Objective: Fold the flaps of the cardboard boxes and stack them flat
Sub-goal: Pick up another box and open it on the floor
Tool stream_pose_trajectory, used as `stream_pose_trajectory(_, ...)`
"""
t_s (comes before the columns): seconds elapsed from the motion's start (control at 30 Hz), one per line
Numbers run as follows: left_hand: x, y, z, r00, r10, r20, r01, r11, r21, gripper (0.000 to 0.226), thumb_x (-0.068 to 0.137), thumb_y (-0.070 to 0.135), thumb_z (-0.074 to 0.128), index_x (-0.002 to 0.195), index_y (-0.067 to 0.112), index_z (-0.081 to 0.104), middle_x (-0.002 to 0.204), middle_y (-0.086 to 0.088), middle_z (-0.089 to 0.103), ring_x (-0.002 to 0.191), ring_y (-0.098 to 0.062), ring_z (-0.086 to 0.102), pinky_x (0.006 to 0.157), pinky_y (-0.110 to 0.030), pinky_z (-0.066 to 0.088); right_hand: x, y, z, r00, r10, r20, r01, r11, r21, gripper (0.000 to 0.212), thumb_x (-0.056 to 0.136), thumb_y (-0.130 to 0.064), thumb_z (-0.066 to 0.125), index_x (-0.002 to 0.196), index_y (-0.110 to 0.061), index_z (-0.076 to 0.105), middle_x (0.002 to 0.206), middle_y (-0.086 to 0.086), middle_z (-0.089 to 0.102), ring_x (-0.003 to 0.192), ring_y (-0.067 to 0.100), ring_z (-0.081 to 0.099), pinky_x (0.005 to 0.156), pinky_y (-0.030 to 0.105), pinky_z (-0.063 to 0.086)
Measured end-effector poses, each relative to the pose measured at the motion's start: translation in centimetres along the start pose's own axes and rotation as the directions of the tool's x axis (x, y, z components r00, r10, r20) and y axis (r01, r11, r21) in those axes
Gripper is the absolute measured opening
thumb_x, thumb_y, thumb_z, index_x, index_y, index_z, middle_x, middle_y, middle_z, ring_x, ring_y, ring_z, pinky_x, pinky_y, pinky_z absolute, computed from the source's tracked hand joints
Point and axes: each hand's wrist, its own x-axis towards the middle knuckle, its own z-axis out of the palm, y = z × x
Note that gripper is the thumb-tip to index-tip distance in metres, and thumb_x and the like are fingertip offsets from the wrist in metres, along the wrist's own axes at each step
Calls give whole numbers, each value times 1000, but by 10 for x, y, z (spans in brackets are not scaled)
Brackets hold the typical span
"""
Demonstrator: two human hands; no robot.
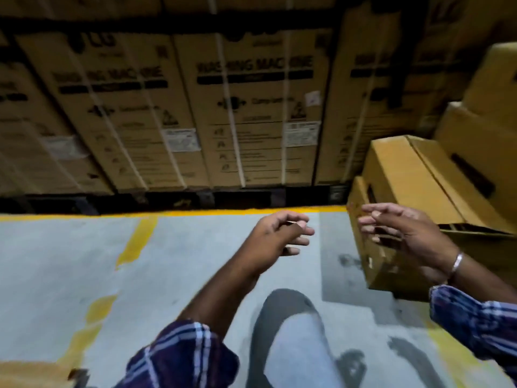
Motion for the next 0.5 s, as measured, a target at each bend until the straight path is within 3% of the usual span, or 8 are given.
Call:
stream_pose_trajectory(0.13, 41, -15, 102, 994, -38, 104, 48, 995, -93, 15, 102, 18, 59, 115, 16, 67, 117, -10, 75, 95, -14, 71, 80, -29, 54, 1, 26, -82, 978, 44, -206, -62, 995, -83, 21, 99, -13, 60, 117, -8, 71, 108, 15, 76, 103, 27, 68, 80, 33, 50)
stream_pose_trajectory(0.27, 69, -49, 170, 989, -82, 122, 101, 983, -155, 12, 100, 14, 62, 111, 16, 68, 115, -14, 74, 94, -18, 69, 76, -30, 53, 23, 62, -144, 924, 50, -380, -125, 976, -177, 16, 97, -10, 65, 109, -6, 74, 113, 20, 73, 108, 33, 66, 89, 40, 51)
stream_pose_trajectory(0.4, 80, -115, 197, 980, -164, 113, 165, 986, 6, 16, 98, 24, 65, 113, 24, 68, 113, -5, 75, 97, -16, 71, 77, -31, 54, 51, 97, -193, 840, 67, -539, -192, 965, -180, 9, 93, -17, 71, 100, -18, 77, 111, 11, 73, 112, 35, 66, 101, 51, 51)
stream_pose_trajectory(0.5, 94, -144, 204, 983, -159, 93, 144, 977, 155, 20, 96, 31, 67, 116, 29, 67, 113, 4, 72, 101, -14, 69, 79, -28, 55, 73, 111, -223, 773, -2, -635, -232, 930, -285, 28, 92, -26, 74, 118, -16, 72, 121, 9, 69, 116, 32, 62, 103, 51, 50)
